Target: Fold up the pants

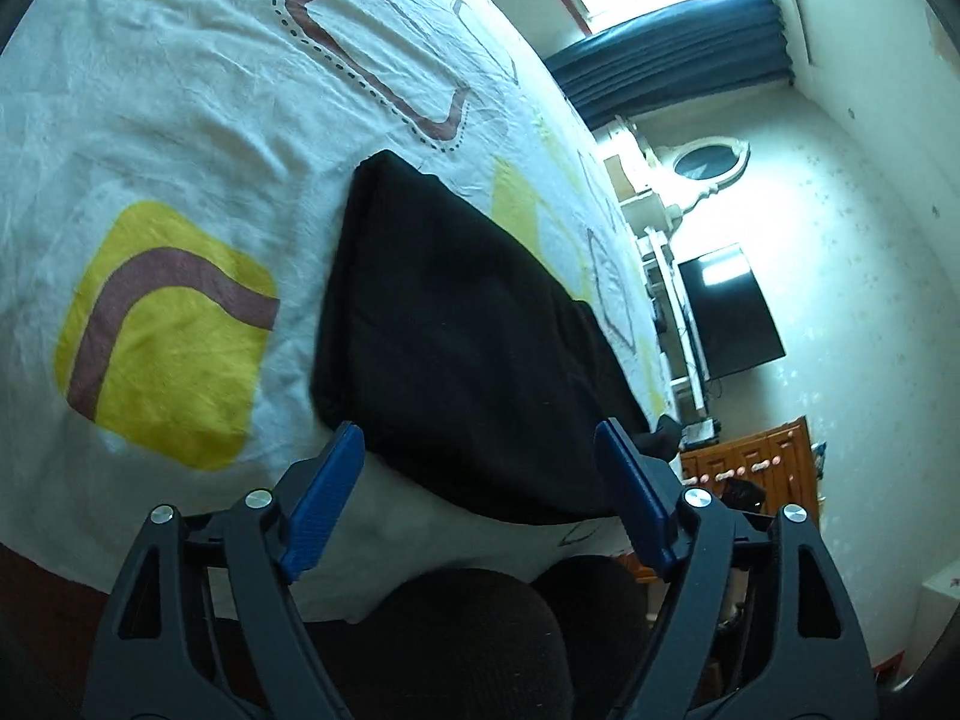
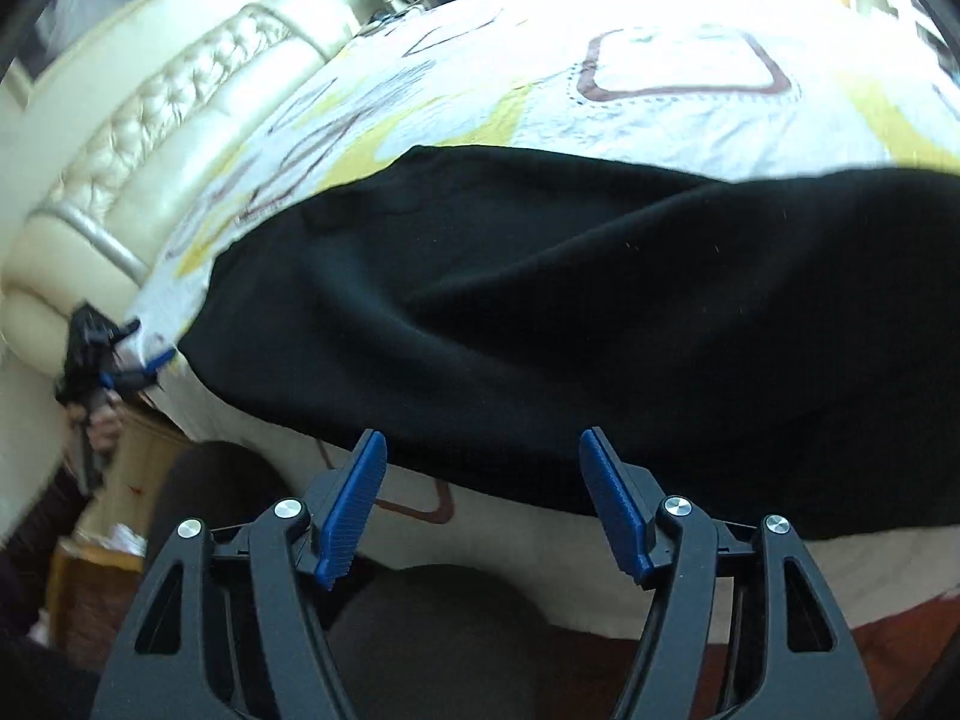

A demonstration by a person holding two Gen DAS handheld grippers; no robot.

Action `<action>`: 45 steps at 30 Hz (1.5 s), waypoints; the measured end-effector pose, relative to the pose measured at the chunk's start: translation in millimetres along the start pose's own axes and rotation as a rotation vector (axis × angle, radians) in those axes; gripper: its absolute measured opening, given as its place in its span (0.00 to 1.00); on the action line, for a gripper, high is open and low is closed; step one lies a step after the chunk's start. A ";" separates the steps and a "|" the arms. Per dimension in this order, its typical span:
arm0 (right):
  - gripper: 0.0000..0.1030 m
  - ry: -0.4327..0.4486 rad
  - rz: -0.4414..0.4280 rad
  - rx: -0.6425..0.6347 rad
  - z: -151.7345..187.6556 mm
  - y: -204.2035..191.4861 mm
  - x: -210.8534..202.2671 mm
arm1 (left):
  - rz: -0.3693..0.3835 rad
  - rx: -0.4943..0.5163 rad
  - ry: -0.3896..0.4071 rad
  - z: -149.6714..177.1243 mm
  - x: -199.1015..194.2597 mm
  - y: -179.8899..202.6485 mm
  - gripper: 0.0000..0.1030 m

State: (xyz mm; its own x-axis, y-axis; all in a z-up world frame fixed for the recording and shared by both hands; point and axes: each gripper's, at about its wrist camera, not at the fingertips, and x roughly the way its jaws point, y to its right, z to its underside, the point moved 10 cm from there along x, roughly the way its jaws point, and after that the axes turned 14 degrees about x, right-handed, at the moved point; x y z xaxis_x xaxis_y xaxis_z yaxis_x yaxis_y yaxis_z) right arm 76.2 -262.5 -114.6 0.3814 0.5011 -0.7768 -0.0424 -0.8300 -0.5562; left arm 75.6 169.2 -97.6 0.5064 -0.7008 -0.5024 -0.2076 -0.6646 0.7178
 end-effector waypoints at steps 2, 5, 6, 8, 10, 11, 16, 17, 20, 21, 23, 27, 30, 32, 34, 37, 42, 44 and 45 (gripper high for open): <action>0.65 -0.005 -0.062 0.104 -4.0 7.5 -1.8 | -0.015 -0.011 0.000 3.1 7.0 7.0 0.81; 0.65 -0.017 -0.114 0.195 -1.7 12.5 -0.4 | -0.056 -0.015 0.000 5.4 20.4 10.4 0.81; 0.65 -0.021 -0.127 0.218 -1.0 13.4 0.7 | -0.078 -0.024 -0.001 4.7 24.7 8.6 0.81; 0.65 -0.024 -0.139 0.236 1.9 10.3 0.6 | -0.119 -0.050 -0.014 7.2 32.2 3.2 0.82; 0.65 -0.022 -0.139 0.237 2.2 8.8 1.8 | -0.160 -0.072 -0.010 9.4 35.7 -1.7 0.82; 0.65 -0.020 -0.137 0.234 2.6 7.9 2.9 | -0.167 -0.079 0.004 8.5 35.4 -2.2 0.82; 0.68 -0.019 -0.161 0.247 2.3 15.0 -1.8 | -0.270 -0.125 0.028 5.9 36.7 -16.7 0.60; 0.68 -0.019 -0.181 0.266 1.2 18.0 -3.5 | -0.312 -0.124 0.009 7.9 38.1 -22.3 0.52; 0.68 -0.013 -0.247 0.360 -2.8 25.5 -8.1 | -0.376 -0.108 -0.023 9.3 39.4 -31.5 0.26; 0.68 -0.012 -0.267 0.401 -3.2 29.7 -9.3 | -0.378 -0.110 -0.023 8.6 38.1 -32.2 0.24; 0.68 -0.023 -0.309 0.476 -2.7 35.6 -9.7 | -0.395 -0.098 -0.025 8.4 37.8 -31.9 0.23; 0.68 -0.083 -0.409 0.602 5.8 29.5 -5.8 | -0.431 -0.070 -0.031 7.4 36.7 -28.2 0.22; 0.68 -0.112 -0.440 0.611 9.1 17.1 -3.9 | -0.433 -0.072 -0.028 9.9 35.2 -28.0 0.22; 0.68 -0.098 -0.415 0.583 6.0 17.3 -8.3 | -0.436 -0.060 -0.032 9.9 36.7 -27.4 0.22; 0.68 -0.014 -0.318 0.525 -6.5 30.9 -24.6 | -0.423 -0.068 -0.028 10.5 36.4 -27.9 0.22; 0.68 0.112 -0.237 0.518 -31.0 66.1 -65.4 | -0.389 -0.092 -0.017 11.3 36.1 -30.2 0.24; 0.68 0.409 0.002 0.564 -86.5 190.2 -174.9 | -0.329 -0.163 0.013 14.7 32.5 -34.4 0.25; 0.68 0.481 0.106 0.618 -100.9 245.5 -207.8 | -0.324 -0.180 0.016 14.8 31.7 -34.5 0.25; 0.68 0.494 0.149 0.648 -106.5 273.9 -218.9 | -0.323 -0.186 0.018 14.8 31.4 -33.8 0.25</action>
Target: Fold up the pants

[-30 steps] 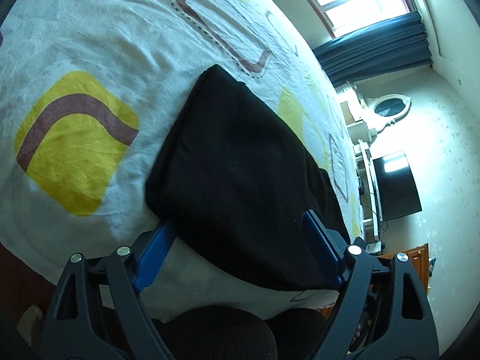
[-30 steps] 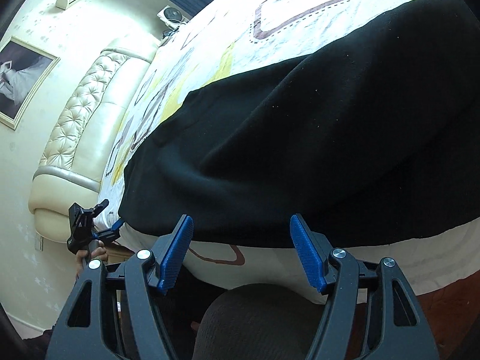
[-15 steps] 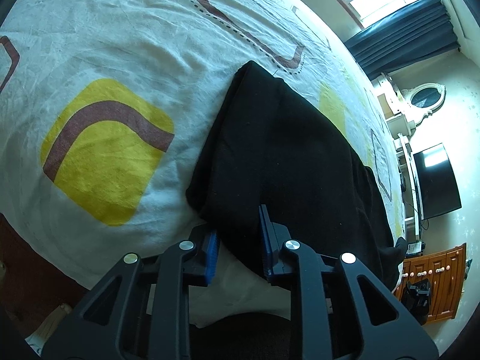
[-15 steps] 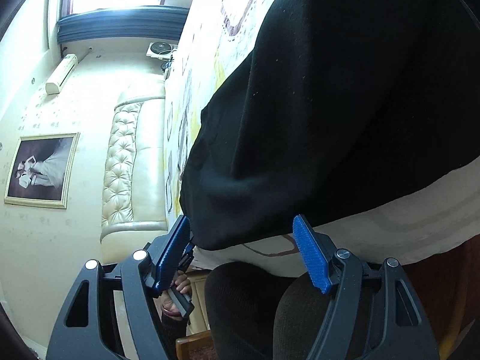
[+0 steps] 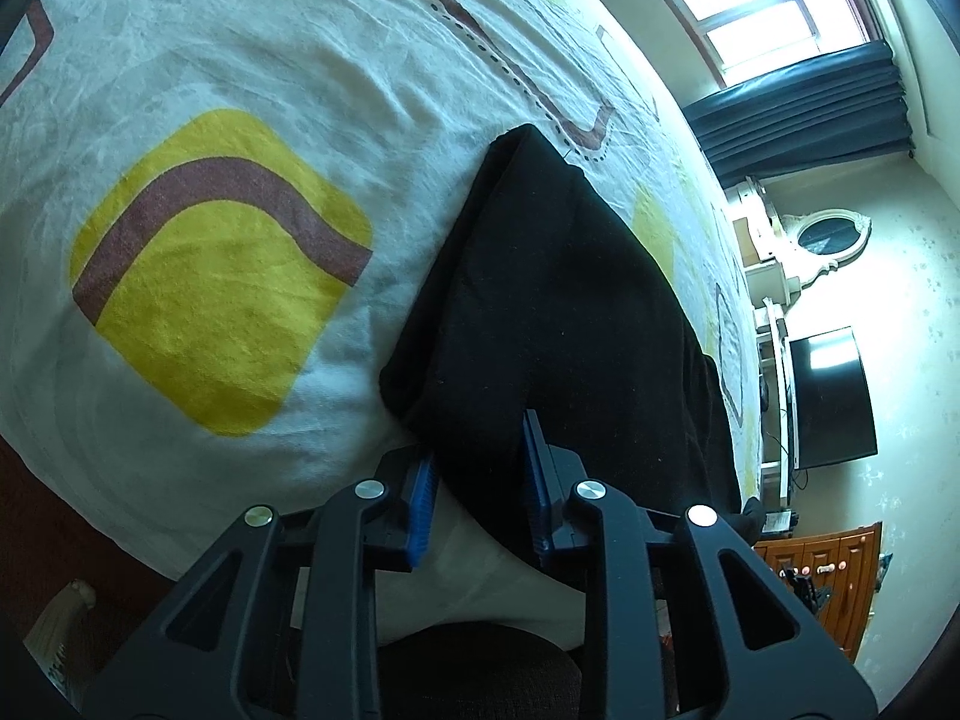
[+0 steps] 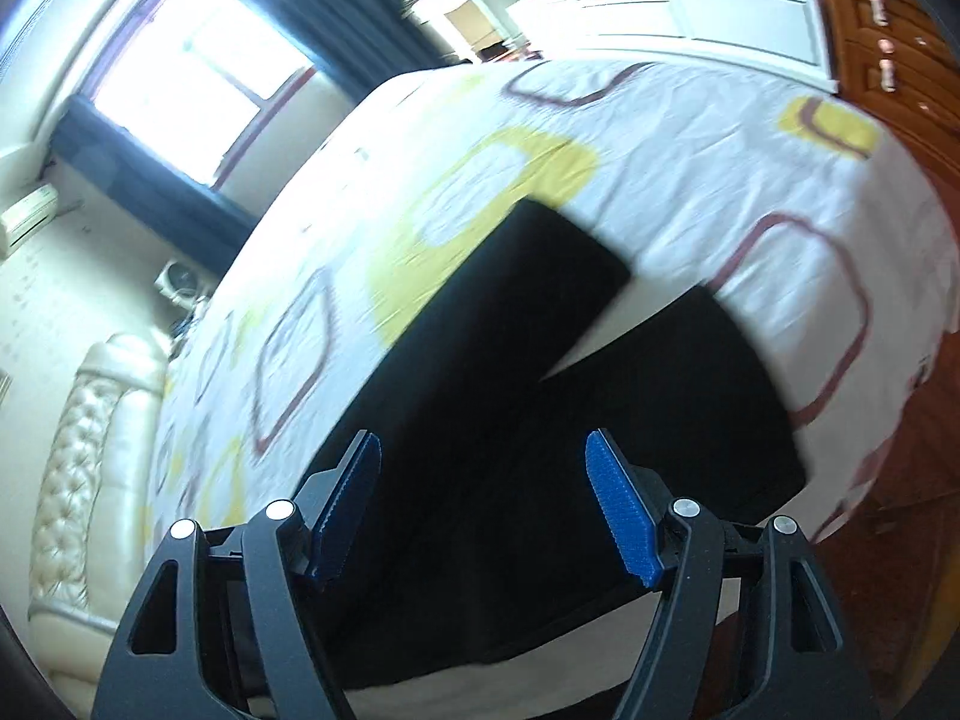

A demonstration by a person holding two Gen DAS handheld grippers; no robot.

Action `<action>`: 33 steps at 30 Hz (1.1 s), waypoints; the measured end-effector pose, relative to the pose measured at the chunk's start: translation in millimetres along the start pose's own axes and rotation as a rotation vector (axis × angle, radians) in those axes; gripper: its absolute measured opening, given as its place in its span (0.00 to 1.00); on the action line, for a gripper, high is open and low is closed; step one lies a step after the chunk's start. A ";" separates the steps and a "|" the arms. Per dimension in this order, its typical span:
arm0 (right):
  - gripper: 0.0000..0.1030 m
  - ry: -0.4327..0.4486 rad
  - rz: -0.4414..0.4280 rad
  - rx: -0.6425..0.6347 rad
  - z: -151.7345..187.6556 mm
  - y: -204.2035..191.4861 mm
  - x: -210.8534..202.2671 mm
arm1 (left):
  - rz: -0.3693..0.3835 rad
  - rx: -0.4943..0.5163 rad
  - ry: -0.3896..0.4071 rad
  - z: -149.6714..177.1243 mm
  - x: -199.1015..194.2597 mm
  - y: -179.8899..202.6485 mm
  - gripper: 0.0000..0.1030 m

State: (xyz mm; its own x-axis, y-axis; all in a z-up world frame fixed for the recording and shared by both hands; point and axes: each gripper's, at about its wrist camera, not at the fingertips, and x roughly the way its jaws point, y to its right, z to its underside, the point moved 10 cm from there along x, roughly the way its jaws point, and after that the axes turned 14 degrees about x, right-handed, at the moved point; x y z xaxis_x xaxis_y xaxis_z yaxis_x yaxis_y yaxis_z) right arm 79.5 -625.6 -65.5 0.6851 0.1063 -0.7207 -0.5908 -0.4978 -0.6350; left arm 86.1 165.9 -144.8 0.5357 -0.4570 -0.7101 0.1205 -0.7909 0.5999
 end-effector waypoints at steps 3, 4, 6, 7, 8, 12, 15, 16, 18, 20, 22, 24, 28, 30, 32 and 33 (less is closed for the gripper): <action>0.68 0.022 0.107 0.011 -44.3 42.0 10.6 | 0.003 -0.009 0.001 0.1 -2.5 2.4 0.30; 0.68 0.017 0.117 0.007 -51.6 49.1 15.2 | 0.005 -0.011 0.005 0.5 -4.7 3.6 0.33; 0.68 0.005 0.126 -0.008 -60.9 57.8 25.0 | -0.004 0.001 0.013 0.9 -10.3 8.3 0.43; 0.68 -0.010 0.110 -0.013 -62.9 58.9 30.2 | -0.021 0.021 0.017 -0.7 -12.4 9.6 0.52; 0.68 -0.042 0.087 -0.012 -66.3 66.2 32.1 | -0.048 0.045 0.021 -1.5 -15.7 11.2 0.57; 0.62 -0.124 0.098 -0.076 -52.2 66.5 52.4 | -0.120 0.121 0.044 -3.3 -26.6 21.9 0.71; 0.18 -0.143 0.115 -0.147 -43.5 57.6 52.0 | -0.135 0.111 0.056 -3.5 -27.8 27.2 0.73; 0.14 -0.144 0.116 -0.178 -36.9 50.3 52.9 | -0.132 0.106 0.057 -3.0 -26.4 29.6 0.74; 0.12 -0.110 0.138 -0.234 -39.9 50.6 48.8 | -0.141 0.103 0.061 -3.1 -21.8 34.5 0.74; 0.11 -0.056 0.151 -0.280 -55.4 37.7 41.4 | -0.143 0.101 0.073 -3.3 -18.7 42.1 0.74; 0.11 0.012 0.194 -0.362 -69.8 23.7 32.5 | -0.150 0.102 0.100 -4.2 -18.6 50.4 0.76; 0.10 0.019 0.239 -0.400 -79.2 27.4 41.8 | -0.150 0.112 0.124 -5.8 -17.6 59.8 0.76; 0.15 -0.031 0.277 -0.366 -73.8 71.7 66.5 | -0.181 0.146 0.131 -1.9 -13.4 66.5 0.78; 0.36 -0.006 0.182 -0.269 -77.2 79.1 51.8 | -0.187 0.137 0.120 0.6 -11.1 62.9 0.78; 0.54 0.009 0.127 -0.178 -79.4 89.0 33.3 | -0.175 0.107 0.115 1.9 -10.2 57.8 0.78; 0.62 0.029 0.099 -0.142 -78.6 96.2 21.1 | -0.167 0.093 0.117 2.3 -10.3 55.7 0.78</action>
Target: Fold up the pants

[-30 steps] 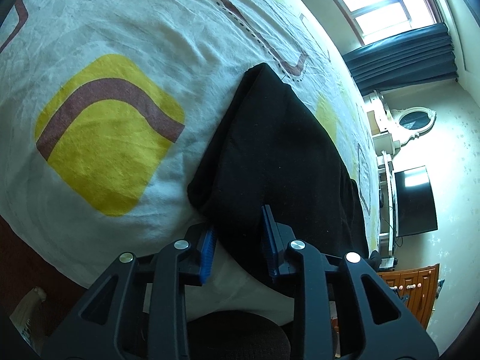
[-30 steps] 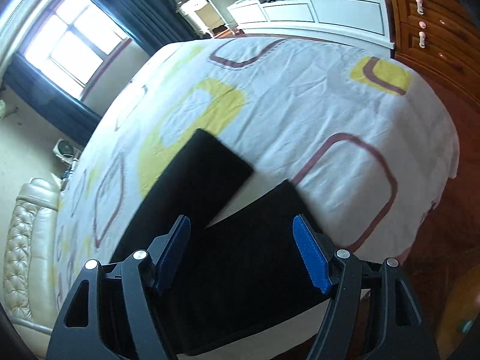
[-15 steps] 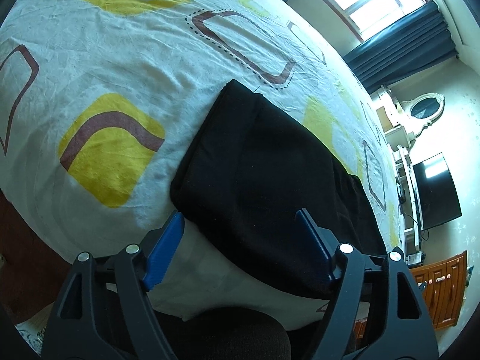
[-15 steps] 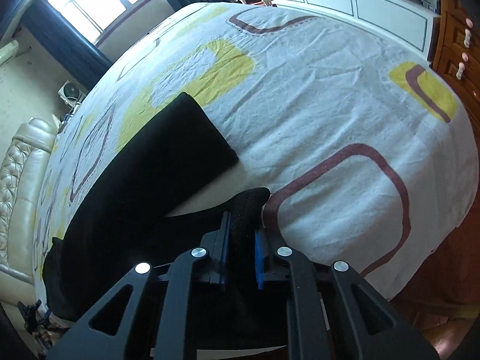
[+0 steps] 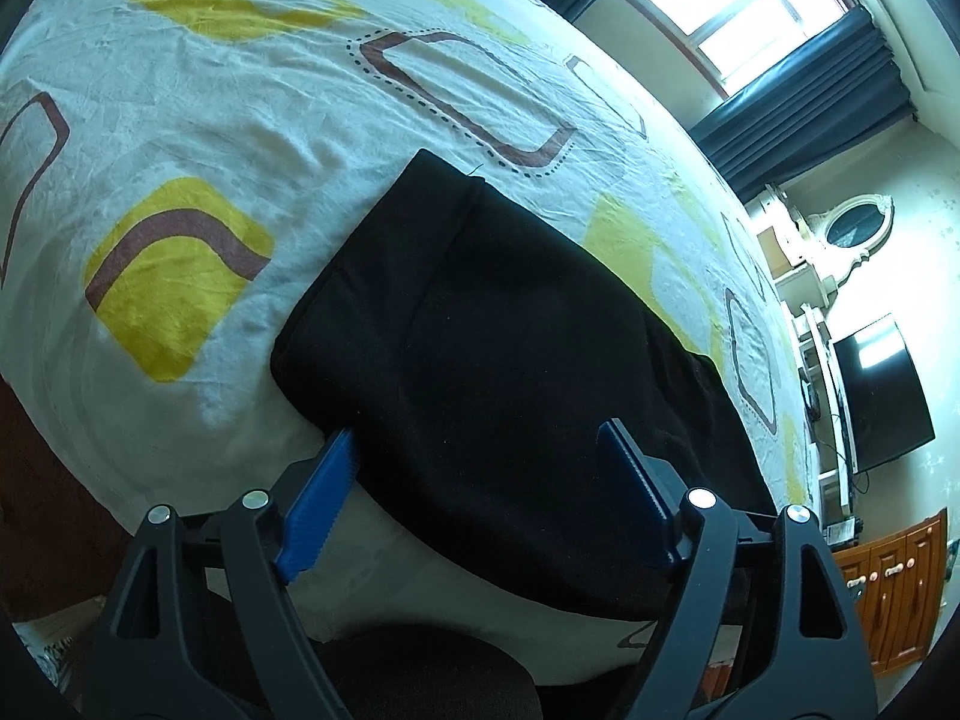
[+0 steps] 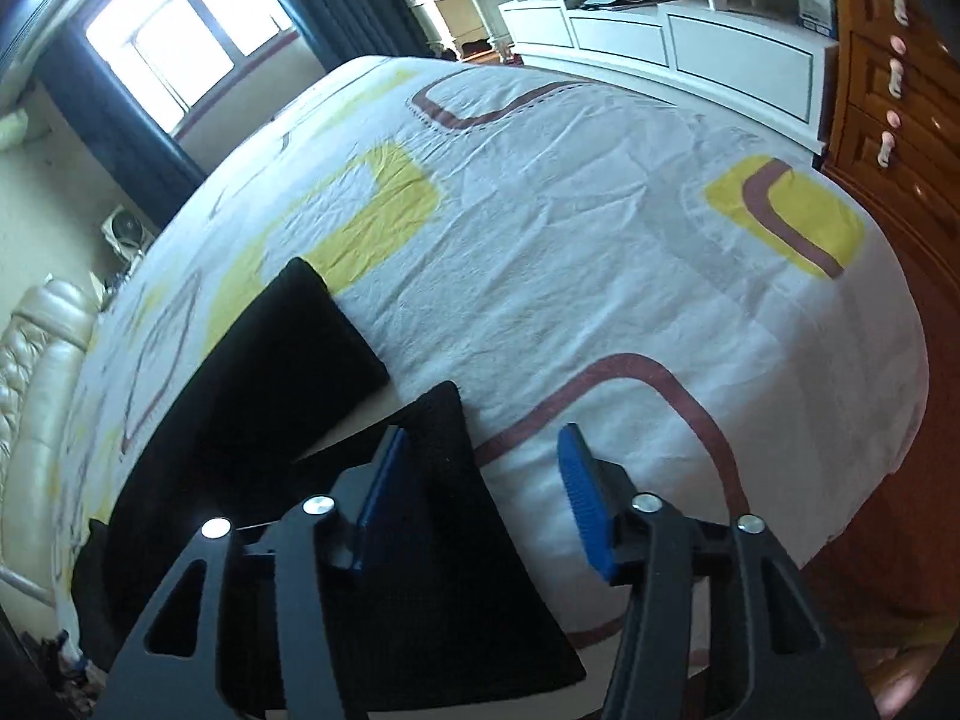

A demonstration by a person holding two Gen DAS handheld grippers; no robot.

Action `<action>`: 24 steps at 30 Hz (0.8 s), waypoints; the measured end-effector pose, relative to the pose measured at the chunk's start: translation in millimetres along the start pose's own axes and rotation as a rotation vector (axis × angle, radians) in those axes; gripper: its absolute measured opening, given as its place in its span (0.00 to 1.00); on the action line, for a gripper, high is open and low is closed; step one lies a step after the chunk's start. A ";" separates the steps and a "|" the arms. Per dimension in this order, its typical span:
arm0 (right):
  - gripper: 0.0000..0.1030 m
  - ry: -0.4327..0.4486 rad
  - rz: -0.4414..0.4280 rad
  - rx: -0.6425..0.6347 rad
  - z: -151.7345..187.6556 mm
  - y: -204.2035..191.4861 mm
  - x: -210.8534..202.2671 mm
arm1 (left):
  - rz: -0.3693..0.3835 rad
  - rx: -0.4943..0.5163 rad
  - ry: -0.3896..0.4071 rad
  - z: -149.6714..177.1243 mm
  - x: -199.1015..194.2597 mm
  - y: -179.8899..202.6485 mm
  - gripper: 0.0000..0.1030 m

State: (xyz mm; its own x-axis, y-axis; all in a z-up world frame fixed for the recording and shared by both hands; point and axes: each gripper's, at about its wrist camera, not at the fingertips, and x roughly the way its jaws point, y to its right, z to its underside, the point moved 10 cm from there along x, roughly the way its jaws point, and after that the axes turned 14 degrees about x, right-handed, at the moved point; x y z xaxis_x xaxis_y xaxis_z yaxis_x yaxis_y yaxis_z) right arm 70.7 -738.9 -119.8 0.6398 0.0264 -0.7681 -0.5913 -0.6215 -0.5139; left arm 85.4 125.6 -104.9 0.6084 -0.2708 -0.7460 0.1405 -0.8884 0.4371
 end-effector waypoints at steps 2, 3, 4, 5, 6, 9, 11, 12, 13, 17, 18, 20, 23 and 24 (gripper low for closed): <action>0.63 -0.012 -0.008 0.081 12.5 23.2 -14.0 | 0.010 -0.017 0.008 -1.4 -0.1 -2.7 0.78; 0.63 -0.030 -0.014 0.127 20.5 33.9 -15.7 | 0.010 -0.018 0.012 -1.4 -0.4 -2.7 0.78; 0.63 -0.051 -0.043 0.178 31.0 43.1 -17.2 | 0.009 -0.017 0.015 -1.3 -0.6 -2.4 0.78; 0.63 -0.084 -0.073 0.230 41.5 49.5 -14.4 | 0.007 -0.013 0.017 -0.4 -0.9 -2.1 0.78; 0.63 -0.125 -0.116 0.282 54.4 53.4 -9.8 | 0.005 -0.008 0.018 -0.1 -0.5 -1.5 0.79; 0.17 -0.112 -0.180 0.293 65.9 46.2 -12.5 | -0.002 0.001 0.011 1.4 1.6 0.5 0.82; 0.17 -0.091 -0.170 0.246 65.4 34.9 -20.2 | 0.001 -0.006 0.011 0.8 1.1 2.0 0.82; 0.17 -0.065 -0.133 0.185 61.7 28.6 -25.4 | 0.006 -0.008 0.012 0.0 0.6 2.4 0.82; 0.17 -0.034 -0.092 0.143 56.8 27.2 -30.8 | 0.008 -0.008 0.015 -0.3 -0.4 2.9 0.82; 0.18 -0.078 0.022 0.116 54.7 49.8 -13.1 | 0.015 -0.002 0.015 1.6 0.2 2.2 0.82; 0.32 -0.075 0.010 0.149 52.7 55.3 -14.5 | 0.017 -0.001 0.017 2.6 0.3 1.9 0.82; 0.36 -0.015 0.009 0.224 42.9 59.4 -28.0 | 0.018 -0.001 0.015 4.8 0.5 0.6 0.82; 0.39 0.161 0.042 0.252 15.9 46.5 -55.6 | 0.020 -0.002 0.007 6.4 1.3 0.0 0.83; 0.47 0.174 -0.037 0.284 10.0 32.9 -58.2 | 0.022 -0.005 0.006 6.0 1.5 0.4 0.83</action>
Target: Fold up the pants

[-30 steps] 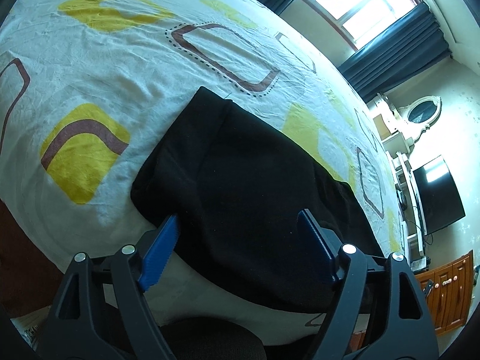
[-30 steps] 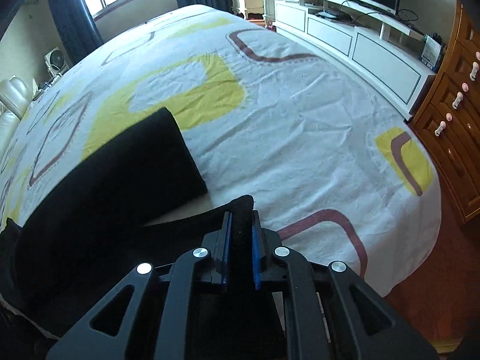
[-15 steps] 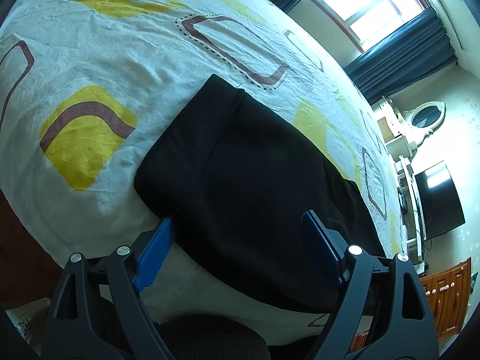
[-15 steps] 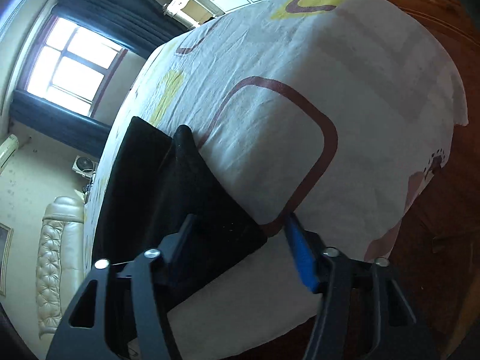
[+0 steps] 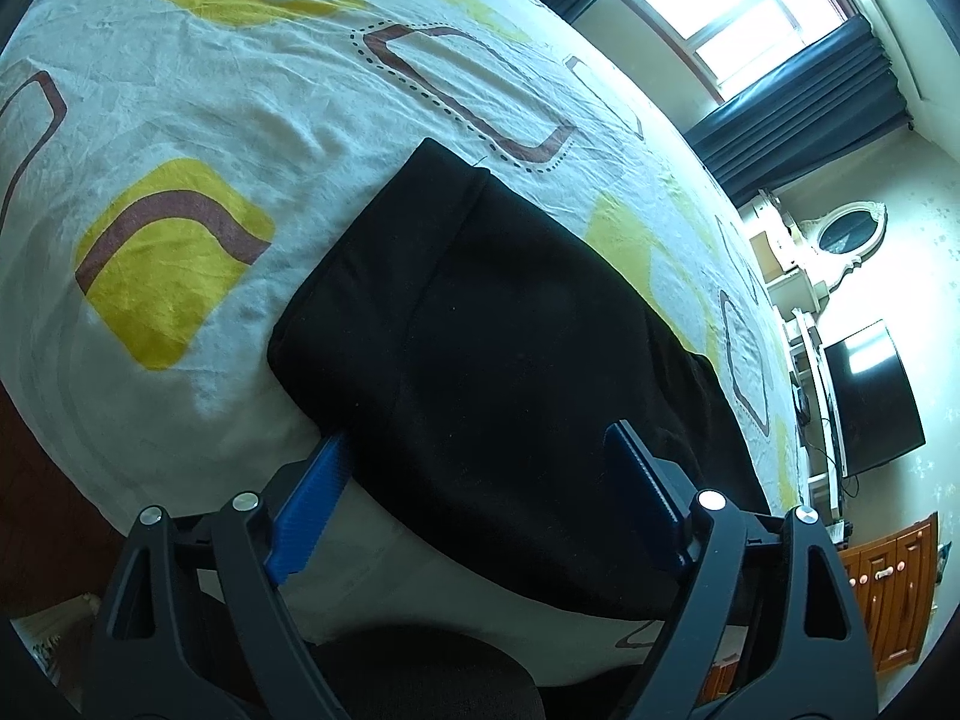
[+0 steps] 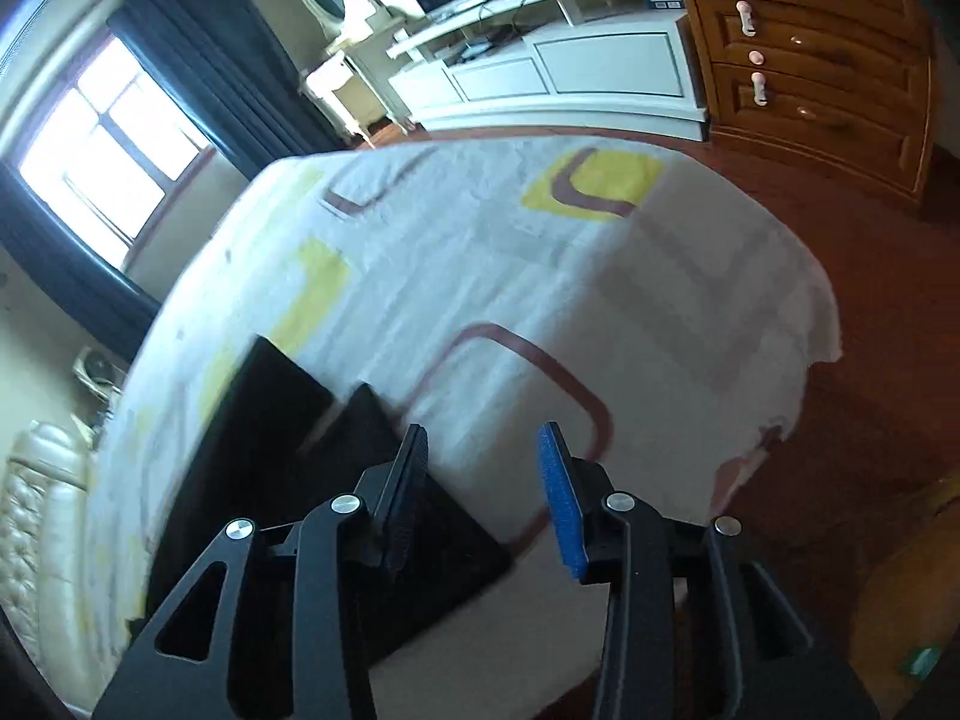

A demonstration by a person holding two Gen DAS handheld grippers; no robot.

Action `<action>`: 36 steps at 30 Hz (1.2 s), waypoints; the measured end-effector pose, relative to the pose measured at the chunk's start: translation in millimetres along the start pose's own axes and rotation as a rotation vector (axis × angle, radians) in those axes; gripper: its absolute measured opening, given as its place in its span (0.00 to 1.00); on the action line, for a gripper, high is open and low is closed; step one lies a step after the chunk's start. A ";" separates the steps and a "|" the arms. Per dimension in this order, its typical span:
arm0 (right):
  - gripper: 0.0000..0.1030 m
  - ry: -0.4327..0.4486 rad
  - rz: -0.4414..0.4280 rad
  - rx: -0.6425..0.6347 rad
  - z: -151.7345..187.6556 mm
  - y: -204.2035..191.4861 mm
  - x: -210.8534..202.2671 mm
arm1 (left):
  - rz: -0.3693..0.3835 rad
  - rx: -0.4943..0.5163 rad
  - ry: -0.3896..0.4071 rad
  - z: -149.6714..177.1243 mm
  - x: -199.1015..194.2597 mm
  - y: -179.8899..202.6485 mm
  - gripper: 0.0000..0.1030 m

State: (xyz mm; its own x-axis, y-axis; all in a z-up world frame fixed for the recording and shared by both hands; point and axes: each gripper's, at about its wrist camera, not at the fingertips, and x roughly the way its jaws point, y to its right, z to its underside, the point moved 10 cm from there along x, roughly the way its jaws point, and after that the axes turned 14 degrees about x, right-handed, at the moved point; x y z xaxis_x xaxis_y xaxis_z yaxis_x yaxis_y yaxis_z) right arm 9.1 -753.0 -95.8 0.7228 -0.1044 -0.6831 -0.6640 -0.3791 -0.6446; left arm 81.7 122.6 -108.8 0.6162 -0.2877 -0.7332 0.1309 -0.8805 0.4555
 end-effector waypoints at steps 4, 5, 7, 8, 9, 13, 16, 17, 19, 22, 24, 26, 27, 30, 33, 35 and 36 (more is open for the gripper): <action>0.51 -0.175 -0.218 0.172 22.1 -48.9 42.7 | 0.007 -0.005 0.010 -1.7 -2.6 2.1 0.84; 0.51 -0.219 -0.238 0.207 29.8 -56.8 58.2 | 0.008 -0.004 0.013 -1.2 -3.2 2.1 0.84; 0.51 -0.264 -0.252 0.256 40.8 -70.8 83.6 | 0.008 0.000 0.013 0.5 -3.8 1.4 0.84; 0.51 -0.271 -0.247 0.272 43.2 -74.9 95.6 | 0.006 0.001 0.009 1.8 -3.5 0.4 0.84; 0.51 -0.276 -0.249 0.281 44.8 -78.8 104.0 | 0.005 -0.001 0.005 3.0 -2.8 -0.9 0.84; 0.51 -0.260 -0.225 0.349 42.5 -86.3 127.9 | 0.007 -0.023 0.000 5.0 -1.0 -5.9 0.85; 0.49 -0.254 -0.208 0.319 43.1 -95.5 133.2 | 0.013 -0.049 -0.005 7.9 2.5 -8.6 0.88; 0.40 -0.257 -0.196 0.296 45.2 -98.3 133.8 | 0.016 -0.056 -0.008 9.3 4.3 -9.4 0.88; 0.22 -0.267 -0.190 0.281 51.9 -99.5 131.7 | 0.016 -0.056 -0.004 10.0 5.2 -9.7 0.88; 0.19 -0.241 -0.203 0.282 54.9 -97.4 122.6 | 0.009 -0.044 -0.010 9.7 5.6 -8.1 0.88; 0.19 -0.241 -0.184 0.286 59.7 -89.9 119.8 | 0.011 -0.045 -0.014 8.7 6.5 -8.4 0.88; 0.19 -0.225 -0.200 0.358 57.4 -81.4 116.0 | 0.016 -0.053 -0.015 8.1 6.8 -9.3 0.88; 0.19 -0.205 -0.212 0.417 54.6 -75.8 114.4 | 0.018 -0.056 -0.014 7.3 7.4 -9.9 0.88; 0.19 -0.227 -0.241 0.504 51.8 -72.0 127.0 | 0.018 -0.058 -0.013 7.0 8.0 -11.3 0.88; 0.28 -0.277 -0.250 0.497 51.3 -82.1 137.4 | 0.016 -0.054 -0.014 6.9 9.0 -11.7 0.88; 0.47 -0.282 -0.318 0.535 45.5 -89.8 133.4 | 0.015 -0.055 -0.012 7.1 9.0 -12.9 0.88; 0.54 -0.279 -0.351 0.534 42.4 -95.2 129.7 | 0.014 -0.054 -0.012 7.1 9.3 -13.6 0.88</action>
State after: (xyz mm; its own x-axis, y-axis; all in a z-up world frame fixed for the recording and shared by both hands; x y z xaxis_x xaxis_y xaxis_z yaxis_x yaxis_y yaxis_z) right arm 157.9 -691.5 -137.6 0.8832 0.2088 -0.4199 -0.4550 0.1646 -0.8752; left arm 80.1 129.3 -125.4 0.6090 -0.3045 -0.7324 0.1645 -0.8548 0.4922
